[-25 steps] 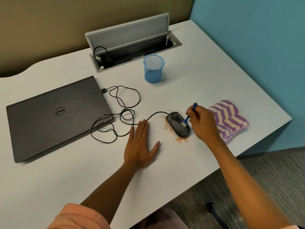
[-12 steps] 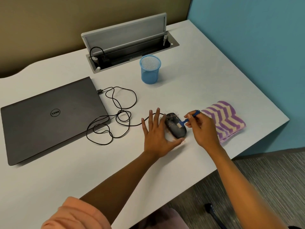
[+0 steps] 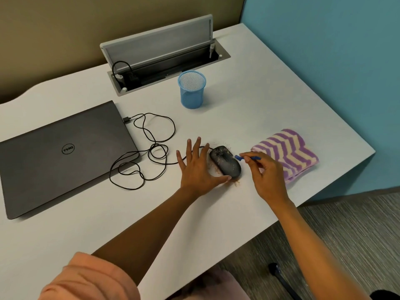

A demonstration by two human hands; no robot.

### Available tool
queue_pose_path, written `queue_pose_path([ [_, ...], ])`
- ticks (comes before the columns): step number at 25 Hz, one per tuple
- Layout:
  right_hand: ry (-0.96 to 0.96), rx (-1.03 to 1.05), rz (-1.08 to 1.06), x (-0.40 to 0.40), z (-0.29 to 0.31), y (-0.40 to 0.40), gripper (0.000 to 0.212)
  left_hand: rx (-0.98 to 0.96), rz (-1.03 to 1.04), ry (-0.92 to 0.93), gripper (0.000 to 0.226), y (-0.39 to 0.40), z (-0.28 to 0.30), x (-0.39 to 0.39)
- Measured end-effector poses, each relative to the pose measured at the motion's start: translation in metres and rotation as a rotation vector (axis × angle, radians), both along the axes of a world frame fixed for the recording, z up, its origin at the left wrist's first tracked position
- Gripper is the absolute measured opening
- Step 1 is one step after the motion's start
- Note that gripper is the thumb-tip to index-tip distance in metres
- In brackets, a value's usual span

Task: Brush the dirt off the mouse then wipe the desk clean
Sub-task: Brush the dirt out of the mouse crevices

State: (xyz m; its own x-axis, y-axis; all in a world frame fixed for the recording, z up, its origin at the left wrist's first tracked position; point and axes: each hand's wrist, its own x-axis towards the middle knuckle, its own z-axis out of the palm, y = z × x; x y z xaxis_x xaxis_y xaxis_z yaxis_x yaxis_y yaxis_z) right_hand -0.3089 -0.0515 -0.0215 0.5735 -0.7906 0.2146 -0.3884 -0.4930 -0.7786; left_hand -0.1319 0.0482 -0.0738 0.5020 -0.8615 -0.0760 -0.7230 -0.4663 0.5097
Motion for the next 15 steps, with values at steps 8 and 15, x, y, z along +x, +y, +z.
queue_pose_path([
  [8, 0.027, -0.058, 0.008, -0.013, -0.004, 0.009, 0.025, -0.085, -0.001, 0.042, 0.108, 0.017, -0.005, 0.001],
  [15, 0.154, -0.228, 0.165, -0.026, -0.012, 0.026, 0.025, -0.29, -0.157, -0.144, 0.052, 0.043, -0.011, -0.014],
])
